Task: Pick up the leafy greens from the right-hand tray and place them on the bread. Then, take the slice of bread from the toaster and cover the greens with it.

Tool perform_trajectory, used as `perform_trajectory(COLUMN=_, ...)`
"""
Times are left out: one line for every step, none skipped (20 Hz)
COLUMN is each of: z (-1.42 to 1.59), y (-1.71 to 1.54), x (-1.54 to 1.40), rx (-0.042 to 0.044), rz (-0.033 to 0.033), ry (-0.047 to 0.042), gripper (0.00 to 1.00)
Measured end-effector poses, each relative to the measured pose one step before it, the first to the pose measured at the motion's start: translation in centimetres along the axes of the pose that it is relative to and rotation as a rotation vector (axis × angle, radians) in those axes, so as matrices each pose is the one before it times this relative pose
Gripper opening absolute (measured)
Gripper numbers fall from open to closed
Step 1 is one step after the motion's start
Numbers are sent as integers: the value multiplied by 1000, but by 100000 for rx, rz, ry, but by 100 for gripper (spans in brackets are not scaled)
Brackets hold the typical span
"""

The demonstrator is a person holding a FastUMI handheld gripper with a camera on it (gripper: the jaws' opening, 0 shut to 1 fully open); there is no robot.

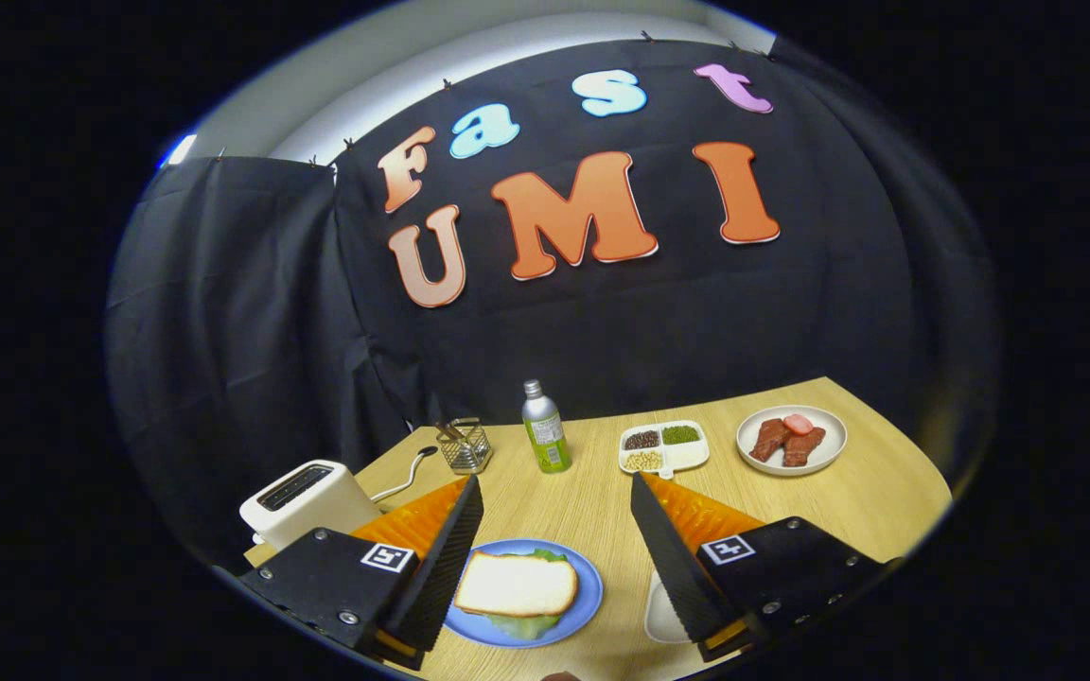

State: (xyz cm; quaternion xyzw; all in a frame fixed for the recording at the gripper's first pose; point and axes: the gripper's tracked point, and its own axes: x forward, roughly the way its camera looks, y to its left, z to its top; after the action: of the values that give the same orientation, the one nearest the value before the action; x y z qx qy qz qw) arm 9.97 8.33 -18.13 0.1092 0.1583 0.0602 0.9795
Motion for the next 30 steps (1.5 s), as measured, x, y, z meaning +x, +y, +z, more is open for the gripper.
perform_trajectory(z=1251, y=12, x=-761, rx=-1037, rz=-237, ry=-4069, gripper=96)
perform_trajectory(z=1132, y=20, x=-773, rx=-1354, rz=-440, ry=-3805, gripper=96)
perform_trajectory(z=1204, y=-131, x=-655, rx=-1573, rz=-716, ry=-3761, gripper=96)
perform_trajectory(z=1225, y=-31, x=-686, rx=-1206, rz=-564, ry=-3096, gripper=96)
perform_trajectory(z=917, y=-72, x=-709, rx=-109, rz=-805, ry=-2390, gripper=97)
perform_trajectory(z=679, y=107, x=-605, rx=400, rz=142, ry=-1284, gripper=96)
perform_trajectory(z=397, y=40, x=-572, rx=483, rz=-172, ry=-544, gripper=97)
perform_trajectory(z=497, y=-134, x=-566, rx=-778, rz=-121, ry=-1110, gripper=97)
perform_trajectory(z=475, y=-158, x=-461, rx=-1353, rz=-441, ry=-1426, gripper=97)
perform_trajectory(z=685, y=-219, x=-588, rx=-1729, rz=-882, ry=-1717, gripper=97)
perform_trajectory(z=594, y=-159, x=-435, rx=-1386, rz=-838, ry=-1625, gripper=97)
perform_trajectory(z=600, y=-248, x=-460, rx=-1231, rz=-1457, ry=-1120, gripper=97)
perform_trajectory(z=674, y=-354, x=-477, rx=-649, rz=-1620, ry=-1611, gripper=97)
perform_trajectory(z=603, y=-389, x=-459, rx=-581, rz=-1492, ry=-1929, gripper=97)
perform_trajectory(z=622, y=-463, x=-256, rx=-536, rz=-1033, ry=-2440, gripper=97)
perform_trajectory(z=640, y=-385, x=-377, rx=-403, rz=-1120, ry=-2184, gripper=97)
perform_trajectory(z=501, y=-327, x=-301, rx=-615, rz=-897, ry=-1982, gripper=97)
perform_trajectory(z=254, y=-287, x=-310, rx=-516, rz=-786, ry=-1044, gripper=97)
perform_trajectory(z=207, y=-107, x=-207, rx=-602, rz=-274, ry=-445, gripper=97)
perform_trajectory(z=228, y=77, x=-255, rx=-721, rz=38, ry=-147, gripper=97)
perform_trajectory(z=514, y=144, x=-283, rx=-1454, rz=623, ry=-1248, gripper=97)
perform_trajectory(z=579, y=229, x=-35, rx=-1786, rz=870, ry=-1317, gripper=97)
perform_trajectory(z=298, y=273, x=-76, rx=-1735, rz=303, ry=289, gripper=97)
perform_trajectory(z=145, y=142, x=-173, rx=-1573, rz=-91, ry=718, gripper=97)
perform_trajectory(z=325, y=132, x=-12, rx=-1107, rz=-589, ry=251, gripper=97)
perform_trajectory(z=512, y=136, x=43, rx=-724, rz=-352, ry=-189, gripper=97)
perform_trajectory(z=320, y=304, x=-51, rx=-520, rz=13, ry=-75, gripper=97)
perform_trajectory(z=338, y=367, x=-100, rx=-392, rz=368, ry=-316, gripper=98)
perform_trajectory(z=126, y=156, x=-88, rx=-285, rz=378, ry=-238, gripper=98)
perform_trajectory(z=212, y=139, x=-220, rx=-127, rz=308, ry=-504, gripper=98)
